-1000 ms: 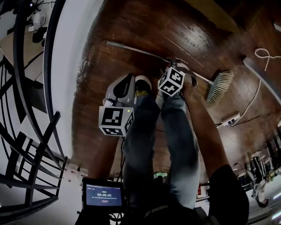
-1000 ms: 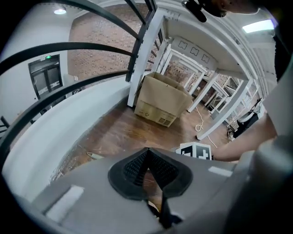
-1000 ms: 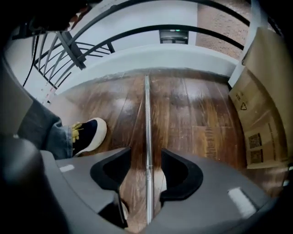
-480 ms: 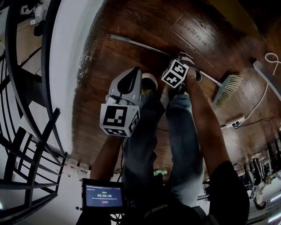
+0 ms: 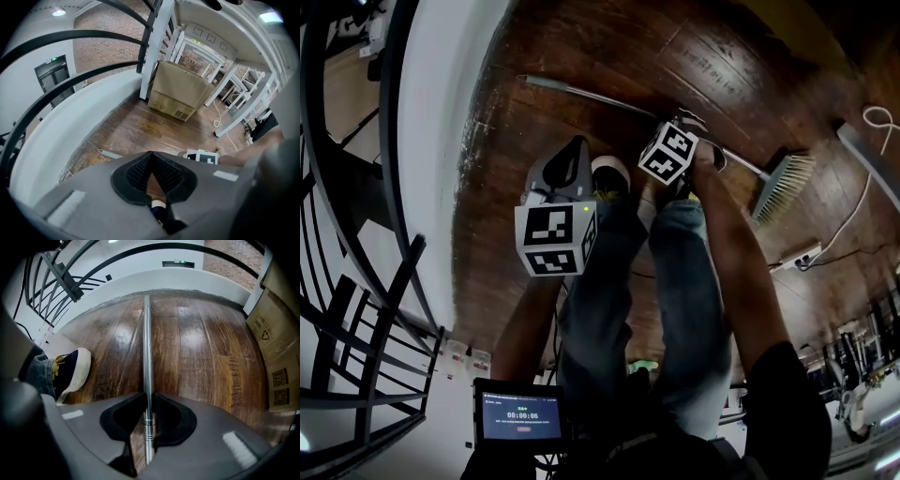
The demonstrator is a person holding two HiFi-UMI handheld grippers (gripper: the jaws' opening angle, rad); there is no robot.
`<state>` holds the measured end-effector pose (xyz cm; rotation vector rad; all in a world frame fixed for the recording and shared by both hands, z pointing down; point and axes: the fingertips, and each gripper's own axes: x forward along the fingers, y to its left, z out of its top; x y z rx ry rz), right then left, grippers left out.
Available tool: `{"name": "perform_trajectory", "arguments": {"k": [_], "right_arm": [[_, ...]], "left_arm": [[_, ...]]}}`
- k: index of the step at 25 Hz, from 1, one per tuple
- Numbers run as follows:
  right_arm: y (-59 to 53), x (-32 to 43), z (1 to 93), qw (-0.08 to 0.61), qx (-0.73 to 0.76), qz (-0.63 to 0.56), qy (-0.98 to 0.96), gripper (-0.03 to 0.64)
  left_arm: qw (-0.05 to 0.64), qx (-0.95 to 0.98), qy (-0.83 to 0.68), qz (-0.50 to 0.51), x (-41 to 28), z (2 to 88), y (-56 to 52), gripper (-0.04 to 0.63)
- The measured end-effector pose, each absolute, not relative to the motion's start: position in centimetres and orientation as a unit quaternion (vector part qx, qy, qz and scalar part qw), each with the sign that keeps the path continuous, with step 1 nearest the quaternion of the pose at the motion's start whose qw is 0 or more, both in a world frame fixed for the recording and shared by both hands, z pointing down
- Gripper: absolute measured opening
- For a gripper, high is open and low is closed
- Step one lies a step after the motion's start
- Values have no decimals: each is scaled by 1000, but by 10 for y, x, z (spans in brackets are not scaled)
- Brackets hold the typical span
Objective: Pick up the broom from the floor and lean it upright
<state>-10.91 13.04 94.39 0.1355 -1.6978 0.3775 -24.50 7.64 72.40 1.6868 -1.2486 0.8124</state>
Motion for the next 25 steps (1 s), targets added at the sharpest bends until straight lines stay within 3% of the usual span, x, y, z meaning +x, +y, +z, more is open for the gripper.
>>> {"name": "perform_trajectory", "arguments": {"k": [6,12,25], "right_arm": [[119,-114,931,625,74,186,-755,77],[106,-111,879,603,81,187,-772,77],[26,-75,648,471,258,205,-818,75]], "left_arm": [[454,654,-514,318,-248,739,58,15],[448,658,-516,316,-241,698,51,15],[381,742,-494,247,-195,476,-8,15]]}}
